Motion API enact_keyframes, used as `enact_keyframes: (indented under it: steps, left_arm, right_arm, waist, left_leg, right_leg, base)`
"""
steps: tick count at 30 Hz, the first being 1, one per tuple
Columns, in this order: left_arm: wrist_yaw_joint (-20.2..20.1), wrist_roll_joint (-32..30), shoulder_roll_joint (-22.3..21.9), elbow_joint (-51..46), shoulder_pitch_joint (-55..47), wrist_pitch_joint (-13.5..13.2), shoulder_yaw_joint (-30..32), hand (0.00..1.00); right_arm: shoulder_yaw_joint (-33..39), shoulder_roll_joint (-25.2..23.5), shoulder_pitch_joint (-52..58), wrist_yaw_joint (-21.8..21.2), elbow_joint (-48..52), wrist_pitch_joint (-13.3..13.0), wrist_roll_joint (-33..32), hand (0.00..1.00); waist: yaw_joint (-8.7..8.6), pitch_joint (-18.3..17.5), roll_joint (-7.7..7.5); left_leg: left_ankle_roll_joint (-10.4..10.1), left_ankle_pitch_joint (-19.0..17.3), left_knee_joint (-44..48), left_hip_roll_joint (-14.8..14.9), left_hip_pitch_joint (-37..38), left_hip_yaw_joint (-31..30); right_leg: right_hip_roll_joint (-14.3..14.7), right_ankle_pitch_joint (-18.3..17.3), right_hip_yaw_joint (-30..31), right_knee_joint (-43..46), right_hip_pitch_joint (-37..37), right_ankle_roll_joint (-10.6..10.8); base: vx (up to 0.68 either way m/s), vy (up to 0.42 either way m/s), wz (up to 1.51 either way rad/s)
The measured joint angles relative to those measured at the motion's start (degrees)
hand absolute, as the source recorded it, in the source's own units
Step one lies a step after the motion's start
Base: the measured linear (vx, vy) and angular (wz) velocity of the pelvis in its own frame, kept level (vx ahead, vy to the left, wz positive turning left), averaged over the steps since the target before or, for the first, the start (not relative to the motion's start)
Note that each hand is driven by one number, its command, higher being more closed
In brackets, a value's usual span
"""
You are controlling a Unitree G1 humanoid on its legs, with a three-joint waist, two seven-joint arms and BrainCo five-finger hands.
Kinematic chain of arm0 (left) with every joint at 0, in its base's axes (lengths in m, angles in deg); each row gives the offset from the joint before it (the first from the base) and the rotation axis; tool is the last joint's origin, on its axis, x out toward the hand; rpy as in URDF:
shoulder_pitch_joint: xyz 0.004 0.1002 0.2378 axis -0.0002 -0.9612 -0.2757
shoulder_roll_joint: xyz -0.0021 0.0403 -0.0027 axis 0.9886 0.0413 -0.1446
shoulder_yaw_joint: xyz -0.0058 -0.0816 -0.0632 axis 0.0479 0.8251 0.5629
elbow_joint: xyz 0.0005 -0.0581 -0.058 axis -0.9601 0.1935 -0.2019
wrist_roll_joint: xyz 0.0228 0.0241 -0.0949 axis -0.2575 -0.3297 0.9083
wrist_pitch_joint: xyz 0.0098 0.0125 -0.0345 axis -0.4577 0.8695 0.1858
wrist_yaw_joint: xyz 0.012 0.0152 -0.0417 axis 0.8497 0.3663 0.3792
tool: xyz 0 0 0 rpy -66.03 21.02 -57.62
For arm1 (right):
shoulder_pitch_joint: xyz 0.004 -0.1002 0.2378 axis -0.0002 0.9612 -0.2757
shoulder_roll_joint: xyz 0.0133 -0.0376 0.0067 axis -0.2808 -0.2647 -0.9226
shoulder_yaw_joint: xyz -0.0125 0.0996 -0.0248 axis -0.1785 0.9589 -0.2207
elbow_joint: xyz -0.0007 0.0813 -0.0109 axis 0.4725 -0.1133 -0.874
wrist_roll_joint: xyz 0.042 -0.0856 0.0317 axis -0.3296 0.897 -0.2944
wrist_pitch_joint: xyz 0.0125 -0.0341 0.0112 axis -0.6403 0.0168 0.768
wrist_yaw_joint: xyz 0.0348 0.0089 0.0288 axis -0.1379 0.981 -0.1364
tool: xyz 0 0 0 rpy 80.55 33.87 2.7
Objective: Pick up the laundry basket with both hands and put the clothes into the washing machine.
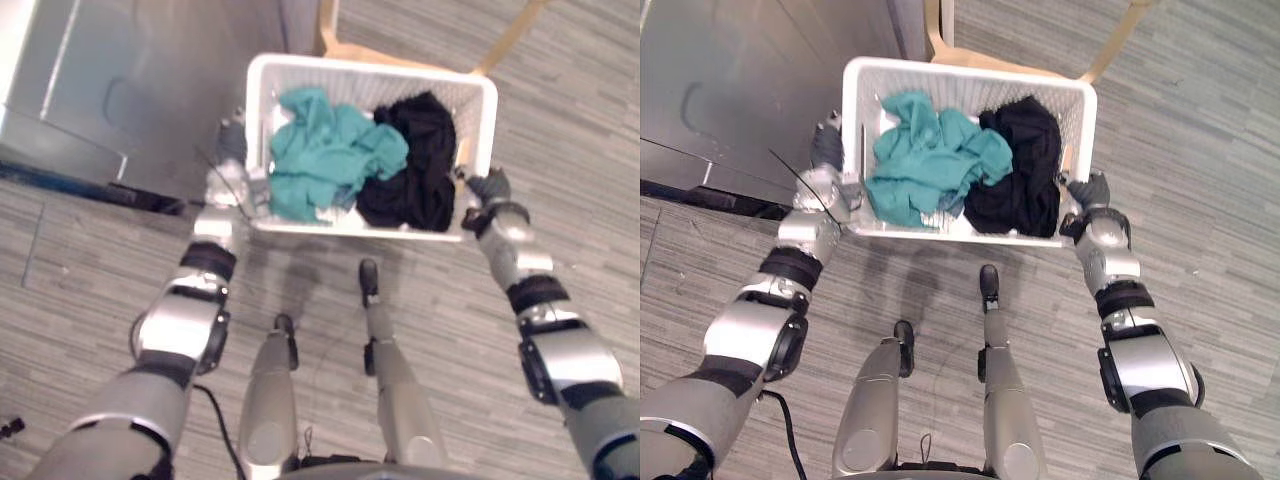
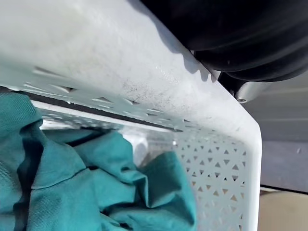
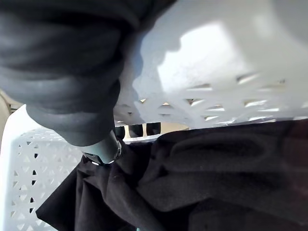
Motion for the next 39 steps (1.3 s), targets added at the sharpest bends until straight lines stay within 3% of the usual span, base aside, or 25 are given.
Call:
enact_keyframes:
  steps: [1,3,6,10,11,12,13,14,20,22,26,27,29,31,32,35,36,37,38,39]
  left_arm:
    - [0.24,0.48,1.19,0.41,2.02,0.06,0.03,1.0]
    - [0.66,1.09,2.06,0.56,3.65,0.2,0.2,1.0]
    - [1.36,1.58,3.15,1.1,6.06,0.32,0.65,1.0]
    - [1.49,1.61,3.97,4.09,10.45,0.47,1.59,1.0]
    - [1.48,1.62,4.48,5.61,12.64,0.49,1.81,1.0]
    - [1.47,1.64,4.26,5.62,14.78,0.46,1.77,1.0]
    - [1.46,1.66,4.2,5.58,15.81,0.46,1.69,1.0]
    - [1.42,1.73,4.22,5.49,16.86,0.42,1.71,0.0]
    - [1.52,3.31,5.76,7.57,18.43,0.59,1.81,0.0]
    - [1.5,3.24,6.16,7.56,19.26,0.6,1.91,0.0]
    - [0.99,2.1,6.57,7.56,19.3,1.56,1.99,0.0]
    - [0.91,1.57,6.78,7.57,19.48,1.93,2.0,0.0]
    - [0.21,0.89,6.96,7.57,20.06,2.84,1.96,0.0]
    - [-0.65,-0.06,7.22,7.57,20.26,3.03,1.99,0.0]
    - [-0.91,-0.86,7.92,7.81,20.27,3.25,2.08,0.0]
    - [-2.02,-2.7,8.14,7.91,21.25,3.13,2.21,0.0]
    - [-2.81,-3.28,8.02,7.96,21.74,2.96,2.26,0.0]
    - [-2.89,-3.6,7.71,8.04,22.25,2.79,2.25,0.0]
    - [-2.91,-3.61,7.4,7.68,23.2,2.55,2.27,0.0]
    - [-2.89,-3.63,7.44,7.64,22.81,2.34,2.32,0.0]
  right_arm:
    - [-0.98,-0.18,-3.41,0.04,-2.06,-0.01,-0.14,1.0]
    - [-1.3,0.06,-5.84,0.06,-3.04,-0.04,-0.54,1.0]
    - [-1.84,0.04,-9.56,0.07,-5.04,-0.1,-0.83,1.0]
    - [-3.63,-0.07,-13.58,0.06,-9.05,-0.08,-0.92,1.0]
    - [-3.61,-0.81,-15.15,0.05,-10.73,-0.16,-1.13,1.0]
    - [-3.51,-0.34,-16.53,0.04,-12.09,-0.26,-1.81,1.0]
    - [-3.39,-0.12,-16.95,0.05,-12.42,-0.33,-2.12,0.0]
    - [-3.04,0.47,-17.37,-0.02,-12.48,-0.74,-2.33,0.0]
    - [-2.44,-0.6,-18.54,-2.65,-12.64,-0.85,-2.04,0.0]
    - [-2.4,-0.46,-19.17,-2.93,-13.07,-0.64,-1.79,0.0]
    - [-2.31,-0.35,-21.42,-4.67,-13.07,-0.56,-0.98,0.0]
    - [-1.77,0.08,-22.72,-5.14,-13.09,-0.57,-0.39,0.0]
    - [-0.99,1.46,-23.84,-5.48,-13.38,-0.46,-0.03,0.0]
    - [-0.52,3.2,-24.26,-5.78,-13.67,-0.46,0.24,0.0]
    - [1.05,3.54,-25.02,-6.48,-14.52,-0.45,0.27,0.0]
    - [2.85,5.94,-25.51,-6.82,-15.35,-0.41,1.04,0.0]
    - [3.92,7.02,-25.5,-6.78,-15.4,-0.42,1.42,0.0]
    - [4.19,7.93,-25.63,-6.77,-15.67,-0.48,1.47,0.0]
    - [4.9,9.56,-25.65,-6.77,-15.72,-0.47,1.59,0.0]
    - [5.46,10.15,-25.42,-6.76,-15.75,-0.41,1.95,0.0]
  waist:
    - [0.05,0.18,0.01]
    - [0.13,0.31,0.14]
    - [0.3,0.31,0.14]
    - [0.65,0.39,0.26]
    - [0.76,0.6,0.32]
    - [0.24,0.9,0.42]
    - [0.31,1.05,0.19]
    - [-0.08,1.55,-0.59]
    - [-0.33,1.61,-0.61]
    - [-0.84,1.61,-0.62]
    - [-1.13,1.61,-0.62]
    - [-1.07,1.61,-0.62]
    - [-1.06,1.61,-0.62]
    - [-0.7,1.61,-0.62]
    - [-0.56,1.61,-0.62]
    - [-0.1,1.61,-0.62]
    - [-0.02,1.62,-0.65]
    - [-0.05,1.62,-0.65]
    - [-0.7,1.72,-0.76]
    - [-1.28,1.72,-0.73]
  left_leg:
    - [0.0,0.0,-0.32,0.16,-0.09,0.01]
    - [-0.01,0.0,-0.49,0.39,-0.07,-0.03]
    - [-0.05,-0.02,-1.76,0.49,-0.07,0.25]
    - [-0.08,0.09,0.85,0.55,-1.31,0.34]
    - [0.09,-0.39,6.0,0.9,-4.51,-1.32]
    - [0.78,-0.2,3.72,-0.28,-6.81,-3.35]
    - [1.03,0.15,2.01,-0.82,-6.75,-3.76]
    - [1.74,1.55,0.58,-2.07,-6.37,-2.18]
    - [3.46,0.97,3.05,-3.23,-7.07,0.68]
    - [3.46,0.34,4.86,-3.06,-8.24,0.57]
    - [3.44,0.29,5.84,-2.67,-8.94,0.56]
    - [3.44,0.3,5.81,-2.27,-8.84,0.58]
    - [3.42,0.3,5.77,-1.89,-8.81,0.54]
    - [3.01,0.07,5.56,-1.83,-8.38,0.58]
    - [3.0,0.07,4.67,-1.82,-7.64,0.68]
    - [2.75,0.26,4.37,-1.89,-6.11,1.15]
    - [1.28,0.82,7.44,-1.62,-8.11,0.24]
    - [1.61,0.44,6.18,-1.76,-8.33,-0.36]
    - [3.5,2.17,1.23,-2.27,-6.93,0.29]
    - [3.94,3.39,-0.35,-3.37,-5.89,0.46]
  right_leg:
    - [0.42,-0.4,-0.08,0.0,-0.53,-2.36]
    - [0.74,0.25,-0.16,0.0,-0.74,-2.56]
    - [1.05,2.63,-0.91,0.03,-1.79,-0.08]
    - [1.38,2.96,0.18,0.11,-2.05,-0.02]
    - [0.81,3.05,1.12,0.1,-2.12,0.02]
    - [0.55,3.82,1.31,0.1,-2.8,0.99]
    - [0.49,4.31,1.51,0.1,-3.19,1.62]
    - [0.01,6.04,2.06,0.07,-3.92,2.15]
    - [-1.01,6.64,1.26,0.08,-4.69,1.37]
    - [-0.99,3.56,0.91,0.07,-4.75,-1.62]
    - [-0.77,1.05,0.37,0.03,-5.01,-2.29]
    - [-0.4,-0.5,0.17,0.03,-5.0,-3.28]
    - [-0.13,0.85,-0.32,0.04,-4.92,-5.08]
    - [-0.01,3.69,-0.44,0.06,-4.91,-3.0]
    - [0.1,5.49,-1.08,0.07,-4.94,-0.88]
    - [-0.2,5.96,-1.64,0.09,-3.94,-0.38]
    - [-0.76,6.03,-1.18,0.1,-3.56,-0.44]
    - [-1.15,6.28,-0.9,0.08,-3.53,-0.14]
    - [-1.96,6.75,-0.95,0.07,-3.53,0.32]
    - [-2.42,7.88,-0.85,0.07,-3.36,1.13]
  base:
    - [-0.1,-0.004,-0.13]
    - [-0.08,-0.01,-0.14]
    - [-0.05,-0.007,-0.17]
    - [-0.07,0.036,-0.27]
    - [-0.16,0.121,-0.2]
    - [-0.19,0.126,-0.17]
    - [-0.18,0.12,-0.11]
    - [-0.14,0.101,-0.18]
    - [-0.07,0.071,-0.2]
    - [-0.08,0.032,0.03]
    - [-0.09,-0.006,-0.01]
    - [-0.07,-0.025,-0.07]
    - [-0.03,-0.011,-0.02]
    - [0.0,-0.015,-0.1]
    - [0.0,-0.012,-0.23]
    - [-0.01,0.019,-0.18]
    - [-0.06,0.061,-0.11]
    - [-0.12,0.062,0.09]
    - [-0.13,0.072,0.25]
    - [-0.12,0.071,0.24]
